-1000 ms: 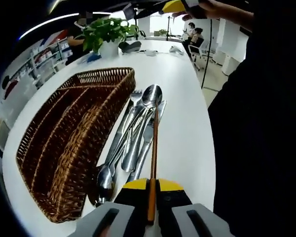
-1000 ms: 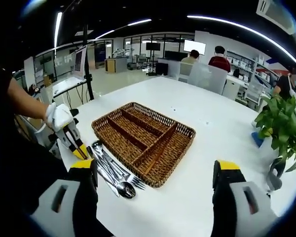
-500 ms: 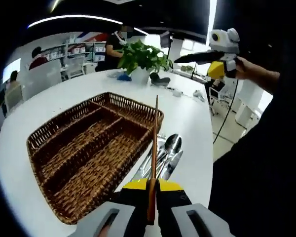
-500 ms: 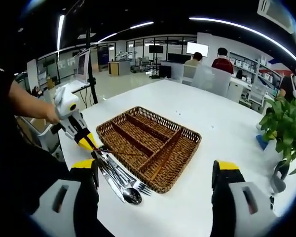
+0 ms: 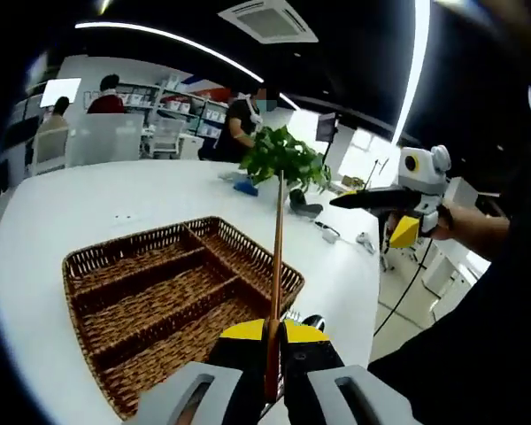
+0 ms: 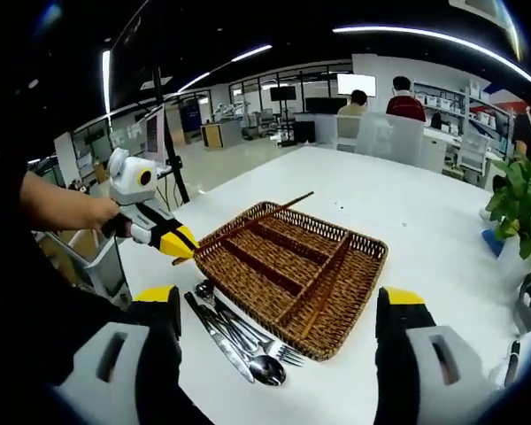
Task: Arrange the knives, forks, and spoons in their matching storage slots by inserting each utensil handle-first until every utensil is classified and aligned in the correct compartment
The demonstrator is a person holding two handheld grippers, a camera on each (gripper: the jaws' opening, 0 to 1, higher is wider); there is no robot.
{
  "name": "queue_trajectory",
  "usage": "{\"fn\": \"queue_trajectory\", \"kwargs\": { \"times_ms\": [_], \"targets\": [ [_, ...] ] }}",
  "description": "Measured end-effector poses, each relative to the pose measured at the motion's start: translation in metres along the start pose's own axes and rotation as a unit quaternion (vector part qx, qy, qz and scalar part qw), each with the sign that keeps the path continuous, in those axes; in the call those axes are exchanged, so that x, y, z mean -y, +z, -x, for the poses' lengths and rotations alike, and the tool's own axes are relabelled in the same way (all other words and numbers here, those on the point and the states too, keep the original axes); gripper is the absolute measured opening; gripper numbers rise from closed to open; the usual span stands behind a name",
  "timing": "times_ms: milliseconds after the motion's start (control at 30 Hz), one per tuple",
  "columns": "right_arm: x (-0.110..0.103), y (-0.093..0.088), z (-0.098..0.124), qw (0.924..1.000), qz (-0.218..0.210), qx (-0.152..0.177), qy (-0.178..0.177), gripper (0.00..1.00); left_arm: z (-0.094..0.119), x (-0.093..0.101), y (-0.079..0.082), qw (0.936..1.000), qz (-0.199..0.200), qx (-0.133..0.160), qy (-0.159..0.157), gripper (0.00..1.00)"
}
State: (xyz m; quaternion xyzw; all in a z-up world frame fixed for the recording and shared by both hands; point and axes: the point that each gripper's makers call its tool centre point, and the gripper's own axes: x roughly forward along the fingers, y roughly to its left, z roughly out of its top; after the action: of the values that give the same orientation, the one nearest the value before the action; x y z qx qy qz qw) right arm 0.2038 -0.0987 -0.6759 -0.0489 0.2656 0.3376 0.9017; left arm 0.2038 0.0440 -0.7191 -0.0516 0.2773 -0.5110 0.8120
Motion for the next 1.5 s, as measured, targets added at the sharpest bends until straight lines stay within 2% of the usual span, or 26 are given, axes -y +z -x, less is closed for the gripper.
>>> {"fn": "queue_trajectory", "kwargs": {
  "times_ms": [133, 200, 467, 533, 633, 767, 933, 967, 1000, 1067, 1300, 1500],
  "targets": [
    [-0.007, 0.005, -0.006, 0.9999, -0.001, 0.003, 0.014, 0.89, 0.002, 0.002, 0.016, 0.9991, 0.026, 0.032, -0.005, 0.03],
    [-0.016, 0.007, -0.013, 0.9994, -0.015, 0.005, 0.032, 0.86, 0.002, 0.007, 0.027, 0.9972, 0.047, 0.056, -0.013, 0.03],
    [-0.053, 0.004, -0.036, 0.9954, -0.025, -0.004, 0.093, 0.76, -0.002, 0.025, 0.048, 0.9942, 0.059, 0.085, -0.032, 0.03],
    [-0.061, 0.005, -0.040, 0.9942, -0.028, -0.001, 0.104, 0.74, -0.003, 0.031, 0.053, 0.9920, 0.071, 0.096, -0.041, 0.03],
    [-0.072, 0.008, -0.045, 0.9919, -0.038, 0.007, 0.121, 0.69, -0.004, 0.041, 0.068, 0.9810, 0.121, 0.137, -0.065, 0.03],
    [-0.083, 0.020, -0.050, 0.9847, -0.092, 0.031, 0.144, 0.62, -0.011, 0.051, 0.069, 0.9802, 0.124, 0.136, -0.073, 0.03],
    [-0.096, 0.021, -0.053, 0.9835, -0.080, 0.026, 0.160, 0.46, -0.018, 0.057, 0.067, 0.9775, 0.137, 0.139, -0.080, 0.03],
    [-0.096, 0.021, -0.053, 0.9832, -0.081, 0.025, 0.161, 0.43, -0.018, 0.058, 0.068, 0.9745, 0.149, 0.145, -0.086, 0.03],
    [-0.097, 0.020, -0.053, 0.9827, -0.085, 0.024, 0.163, 0.39, -0.017, 0.058, 0.072, 0.9670, 0.172, 0.165, -0.090, 0.03],
    [-0.096, 0.019, -0.054, 0.9820, -0.096, 0.022, 0.161, 0.32, -0.015, 0.057, 0.076, 0.9572, 0.201, 0.185, -0.097, 0.03],
    [-0.100, 0.015, -0.051, 0.9817, -0.085, 0.011, 0.170, 0.09, -0.019, 0.054, 0.072, 0.9567, 0.207, 0.186, -0.086, 0.03],
    [-0.097, 0.013, -0.051, 0.9817, -0.099, 0.002, 0.163, 0.08, -0.020, 0.053, 0.071, 0.9547, 0.215, 0.186, -0.088, 0.04]
  ]
}}
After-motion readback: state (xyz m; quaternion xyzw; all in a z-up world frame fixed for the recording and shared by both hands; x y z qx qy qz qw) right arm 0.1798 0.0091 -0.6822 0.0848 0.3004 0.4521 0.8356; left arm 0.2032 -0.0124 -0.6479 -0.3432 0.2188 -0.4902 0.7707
